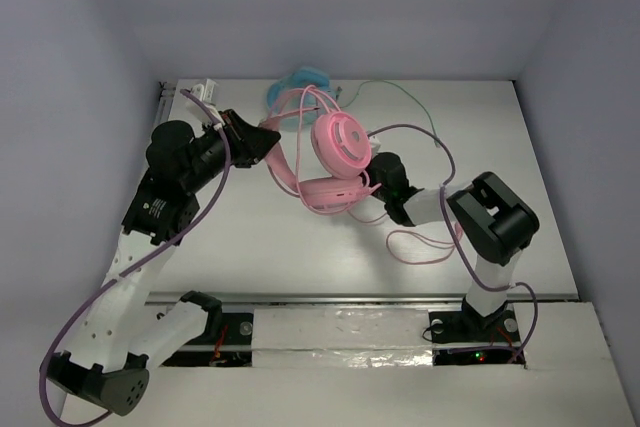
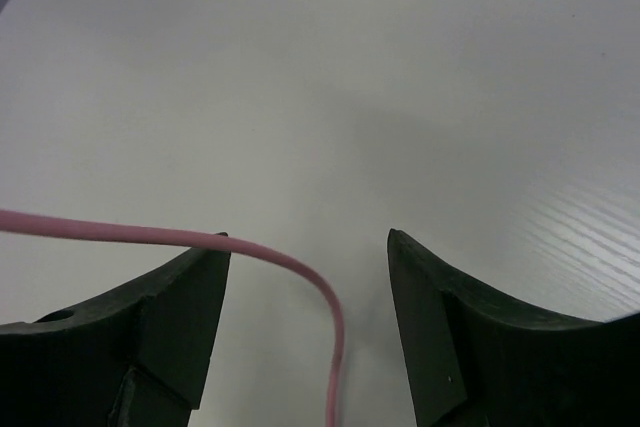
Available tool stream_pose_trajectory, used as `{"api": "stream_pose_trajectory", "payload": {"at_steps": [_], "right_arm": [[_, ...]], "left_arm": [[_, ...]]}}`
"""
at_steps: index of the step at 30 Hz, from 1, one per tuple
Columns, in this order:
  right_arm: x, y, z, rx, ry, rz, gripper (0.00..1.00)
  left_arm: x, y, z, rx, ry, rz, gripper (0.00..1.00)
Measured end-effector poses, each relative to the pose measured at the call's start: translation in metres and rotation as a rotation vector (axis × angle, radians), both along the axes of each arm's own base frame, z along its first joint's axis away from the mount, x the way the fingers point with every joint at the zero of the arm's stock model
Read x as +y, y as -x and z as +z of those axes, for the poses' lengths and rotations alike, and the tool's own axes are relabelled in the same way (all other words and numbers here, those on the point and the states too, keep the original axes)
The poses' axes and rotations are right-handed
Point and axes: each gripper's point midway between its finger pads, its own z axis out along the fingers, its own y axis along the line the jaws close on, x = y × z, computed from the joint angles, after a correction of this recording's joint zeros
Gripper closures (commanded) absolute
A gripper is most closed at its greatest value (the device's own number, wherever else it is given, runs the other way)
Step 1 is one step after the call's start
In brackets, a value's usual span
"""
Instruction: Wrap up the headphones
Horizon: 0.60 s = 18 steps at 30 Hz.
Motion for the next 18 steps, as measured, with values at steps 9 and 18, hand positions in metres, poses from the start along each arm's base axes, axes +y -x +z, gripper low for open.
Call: {"api": "stream_pose_trajectory", "payload": {"at_steps": [9,18], "right_arm": [[0.024,0.012,-0.008,0.038,-0.123,0.111,0.69],[0.033,0.052,-0.003,0.136,-0.268,0.19,1.0]], "left_arm": [[0.001,0.002,0.01,-0.017,0.017,0.005,1.0],[0.005,-0.008,0.016,-0.029,0.068,0.064,1.0]]}}
